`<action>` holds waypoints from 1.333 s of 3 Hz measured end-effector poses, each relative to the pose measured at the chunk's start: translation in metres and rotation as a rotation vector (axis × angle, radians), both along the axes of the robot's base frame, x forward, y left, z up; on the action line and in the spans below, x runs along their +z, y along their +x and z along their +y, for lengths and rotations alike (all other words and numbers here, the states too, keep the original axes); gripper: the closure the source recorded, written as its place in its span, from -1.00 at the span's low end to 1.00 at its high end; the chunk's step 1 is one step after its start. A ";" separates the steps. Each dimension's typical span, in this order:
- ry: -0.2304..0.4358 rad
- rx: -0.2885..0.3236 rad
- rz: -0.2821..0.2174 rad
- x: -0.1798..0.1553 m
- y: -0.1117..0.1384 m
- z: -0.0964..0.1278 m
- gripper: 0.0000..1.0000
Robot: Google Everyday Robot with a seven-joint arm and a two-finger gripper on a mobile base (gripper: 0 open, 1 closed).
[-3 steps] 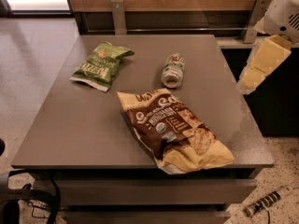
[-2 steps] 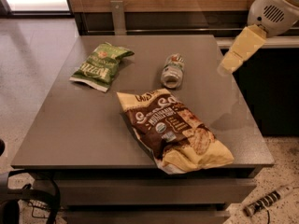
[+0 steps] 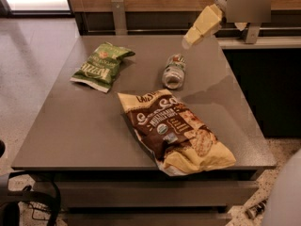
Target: Place 7up can upright
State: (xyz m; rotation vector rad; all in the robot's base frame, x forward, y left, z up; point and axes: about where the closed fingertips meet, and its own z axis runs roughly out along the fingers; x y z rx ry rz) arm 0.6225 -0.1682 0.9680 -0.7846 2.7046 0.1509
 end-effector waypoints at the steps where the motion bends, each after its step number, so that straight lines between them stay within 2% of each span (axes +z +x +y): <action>1: -0.014 -0.184 0.037 -0.003 0.019 0.014 -1.00; 2: -0.009 -0.273 0.057 -0.014 0.023 0.018 -1.00; 3: 0.000 -0.281 0.047 -0.014 0.028 0.020 -1.00; 4: -0.013 -0.304 0.057 -0.023 0.034 0.023 -1.00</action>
Offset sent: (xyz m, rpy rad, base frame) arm 0.0145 0.0197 -0.0257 -0.0207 0.1198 -0.3897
